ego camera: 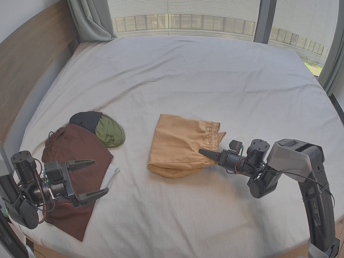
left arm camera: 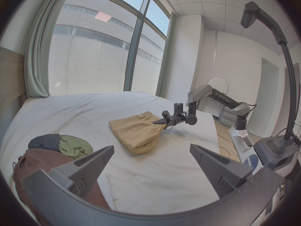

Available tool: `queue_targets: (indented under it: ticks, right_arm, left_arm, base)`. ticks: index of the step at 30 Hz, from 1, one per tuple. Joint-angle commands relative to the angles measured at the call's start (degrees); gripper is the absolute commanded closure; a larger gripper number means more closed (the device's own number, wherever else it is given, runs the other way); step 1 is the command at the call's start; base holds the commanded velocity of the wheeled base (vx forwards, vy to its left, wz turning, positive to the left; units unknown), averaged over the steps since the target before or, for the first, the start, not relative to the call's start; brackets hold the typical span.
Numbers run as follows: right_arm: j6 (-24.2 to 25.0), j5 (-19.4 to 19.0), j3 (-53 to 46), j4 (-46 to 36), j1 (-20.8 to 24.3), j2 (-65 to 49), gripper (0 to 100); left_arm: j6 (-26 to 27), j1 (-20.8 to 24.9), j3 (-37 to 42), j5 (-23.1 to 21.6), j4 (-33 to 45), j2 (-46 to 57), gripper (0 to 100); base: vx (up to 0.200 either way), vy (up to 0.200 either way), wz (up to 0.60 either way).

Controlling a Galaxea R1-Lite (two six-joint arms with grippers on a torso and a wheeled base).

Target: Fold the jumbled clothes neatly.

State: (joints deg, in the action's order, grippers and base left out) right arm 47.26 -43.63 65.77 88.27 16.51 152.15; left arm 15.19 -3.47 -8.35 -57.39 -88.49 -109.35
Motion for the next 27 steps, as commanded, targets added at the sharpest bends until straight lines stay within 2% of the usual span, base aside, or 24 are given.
queue_targets:
  ticks: [1,10,13,20,27]
  right_arm:
    - [-0.4,0.0,-0.2,0.0,-0.1,0.9,0]
    - [-3.8,0.7,-2.4,0.1,-2.4,-1.2,0]
    - [-4.0,0.7,-2.5,0.1,-6.0,-3.2,0]
    - [-5.2,0.7,-6.2,0.0,-10.0,-10.0,0]
    - [-5.3,0.7,-7.8,0.0,-9.4,-13.2,0]
  left_arm:
    - [0.0,0.0,0.0,-0.1,0.0,0.2,0]
    - [0.0,0.1,0.0,0.0,0.0,0.4,0]
    - [0.0,0.0,0.0,0.0,0.0,0.5,0]
    - [0.0,0.1,-0.1,0.0,0.0,0.4,0]
    - [0.0,0.4,0.0,0.0,0.0,0.4,0]
  base:
    - [0.0,0.0,0.0]
    - [0.0,0.0,0.0]
    - [0.0,0.0,0.0]
    - [0.0,0.0,0.0]
    - [0.0,0.0,0.0]
